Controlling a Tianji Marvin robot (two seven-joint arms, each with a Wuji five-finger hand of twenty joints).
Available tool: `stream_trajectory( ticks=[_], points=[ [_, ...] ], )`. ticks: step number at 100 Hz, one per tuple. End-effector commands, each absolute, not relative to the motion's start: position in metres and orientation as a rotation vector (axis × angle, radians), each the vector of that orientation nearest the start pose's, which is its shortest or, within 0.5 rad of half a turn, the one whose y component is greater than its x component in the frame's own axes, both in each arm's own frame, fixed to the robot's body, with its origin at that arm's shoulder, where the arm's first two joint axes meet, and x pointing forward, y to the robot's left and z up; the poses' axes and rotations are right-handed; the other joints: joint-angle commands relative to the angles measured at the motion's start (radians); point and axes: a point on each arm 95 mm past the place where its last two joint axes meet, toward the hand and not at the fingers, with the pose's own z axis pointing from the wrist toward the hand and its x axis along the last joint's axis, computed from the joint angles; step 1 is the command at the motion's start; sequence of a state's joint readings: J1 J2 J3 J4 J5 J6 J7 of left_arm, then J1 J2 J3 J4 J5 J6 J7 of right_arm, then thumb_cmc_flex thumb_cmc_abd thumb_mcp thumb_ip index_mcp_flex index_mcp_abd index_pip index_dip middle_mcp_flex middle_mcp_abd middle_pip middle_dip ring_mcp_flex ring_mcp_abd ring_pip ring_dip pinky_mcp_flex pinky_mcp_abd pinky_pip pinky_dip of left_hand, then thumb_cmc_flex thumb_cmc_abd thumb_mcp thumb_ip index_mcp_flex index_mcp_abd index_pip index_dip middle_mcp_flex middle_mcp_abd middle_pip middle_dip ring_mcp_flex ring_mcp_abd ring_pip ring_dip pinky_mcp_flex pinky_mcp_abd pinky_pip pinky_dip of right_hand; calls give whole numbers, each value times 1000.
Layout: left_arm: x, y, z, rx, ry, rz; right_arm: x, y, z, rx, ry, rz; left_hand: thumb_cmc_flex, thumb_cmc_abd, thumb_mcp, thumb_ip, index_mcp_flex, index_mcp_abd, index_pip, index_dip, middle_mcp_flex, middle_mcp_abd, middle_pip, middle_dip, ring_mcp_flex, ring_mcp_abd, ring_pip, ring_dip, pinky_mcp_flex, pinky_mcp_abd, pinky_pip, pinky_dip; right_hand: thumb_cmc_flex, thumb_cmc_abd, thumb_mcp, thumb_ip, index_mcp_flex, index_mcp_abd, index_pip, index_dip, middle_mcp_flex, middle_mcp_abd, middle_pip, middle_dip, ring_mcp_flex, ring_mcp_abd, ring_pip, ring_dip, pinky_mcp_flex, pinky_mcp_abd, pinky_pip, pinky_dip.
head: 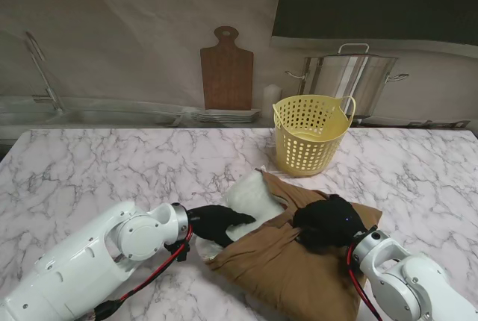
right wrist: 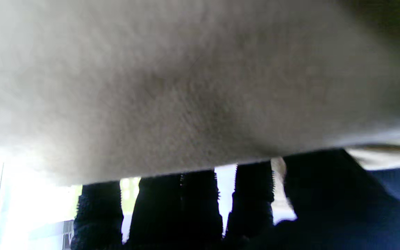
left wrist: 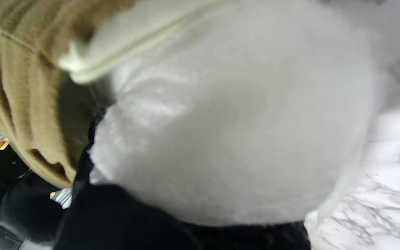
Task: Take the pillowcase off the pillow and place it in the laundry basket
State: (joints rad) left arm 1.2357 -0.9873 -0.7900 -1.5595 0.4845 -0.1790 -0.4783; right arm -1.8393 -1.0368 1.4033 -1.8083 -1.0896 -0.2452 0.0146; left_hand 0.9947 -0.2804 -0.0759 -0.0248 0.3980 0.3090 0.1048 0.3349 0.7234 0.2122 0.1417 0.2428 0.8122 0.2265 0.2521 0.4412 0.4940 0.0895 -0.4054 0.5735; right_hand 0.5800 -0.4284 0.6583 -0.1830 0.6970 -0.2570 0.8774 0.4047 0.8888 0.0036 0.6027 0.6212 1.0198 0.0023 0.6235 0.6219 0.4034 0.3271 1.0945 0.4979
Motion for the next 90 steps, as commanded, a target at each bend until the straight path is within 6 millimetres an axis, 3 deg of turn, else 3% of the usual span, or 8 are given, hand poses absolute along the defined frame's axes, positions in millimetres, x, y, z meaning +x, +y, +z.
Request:
stream_trajectory(
  ticks=[1,24,30,43,61,82,85,90],
  points=[
    [386,-97,-357,-1428,2409,-1490,325,-21,-320,1061,1678,1527,144,139,67,24,89,-35,142,119,98,-79,116,37,96,-119,93,39,21,-28,1452,-13,-43,76,-41,64,-36,49,-83,-25,-98,41,-67,-55,-84,25,-99,-50,-39,18,-7,0],
    [392,-106,-367,-1575,2468,-1370,309,-11,-302,950,1545,1657,180,172,69,29,97,-30,165,218,105,-81,119,40,87,-112,91,39,5,-20,1454,-10,-106,167,-150,140,30,167,-338,110,-287,85,-150,-190,-318,84,-334,-207,-183,34,-117,-26],
    [393,-107,-369,-1604,2467,-1360,305,-8,-299,920,1508,1682,204,169,72,29,100,-30,167,259,106,-82,117,39,84,-111,89,38,3,-19,1454,-9,-115,183,-181,144,-92,219,-476,67,-346,104,-184,-231,-373,105,-394,-253,-229,46,-167,-45],
    [397,-110,-372,-1654,2471,-1321,298,1,-292,871,1532,1717,221,171,76,31,100,-22,163,280,106,-76,116,40,83,-107,90,38,0,-15,1453,-8,-161,185,-229,143,-356,148,-632,14,-421,90,-233,-280,-446,126,-462,-298,-300,64,-265,-80],
    [403,-112,-377,-1701,2470,-1275,297,15,-295,834,1687,1661,230,174,75,30,100,-21,155,296,105,-74,115,40,82,-108,91,38,-1,-15,1454,-6,-225,245,-261,131,-415,41,-654,14,-595,107,-354,-366,-610,135,-558,-363,-383,64,-409,-123],
    [408,-114,-383,-1742,2478,-1228,303,26,-302,787,1718,1658,233,175,74,30,101,-20,147,305,102,-72,114,42,78,-105,90,38,-5,-14,1452,-5,-205,379,-366,123,-293,-7,-551,66,-700,98,-415,-439,-758,124,-617,-422,-484,67,-599,-226],
    [408,-114,-384,-1744,2479,-1223,304,27,-302,786,1721,1662,234,175,74,30,100,-19,146,306,101,-72,114,42,77,-104,90,38,-6,-14,1452,-5,-194,406,-403,124,-280,0,-548,63,-705,95,-415,-449,-770,121,-619,-430,-486,65,-635,-258],
    [408,-113,-384,-1748,2481,-1219,306,29,-303,793,1738,1649,235,174,74,30,102,-21,146,308,102,-72,114,42,76,-105,90,38,-7,-14,1452,-4,-90,580,-637,134,-220,31,-520,53,-714,86,-423,-466,-797,112,-624,-443,-504,61,-668,-320]
  ],
)
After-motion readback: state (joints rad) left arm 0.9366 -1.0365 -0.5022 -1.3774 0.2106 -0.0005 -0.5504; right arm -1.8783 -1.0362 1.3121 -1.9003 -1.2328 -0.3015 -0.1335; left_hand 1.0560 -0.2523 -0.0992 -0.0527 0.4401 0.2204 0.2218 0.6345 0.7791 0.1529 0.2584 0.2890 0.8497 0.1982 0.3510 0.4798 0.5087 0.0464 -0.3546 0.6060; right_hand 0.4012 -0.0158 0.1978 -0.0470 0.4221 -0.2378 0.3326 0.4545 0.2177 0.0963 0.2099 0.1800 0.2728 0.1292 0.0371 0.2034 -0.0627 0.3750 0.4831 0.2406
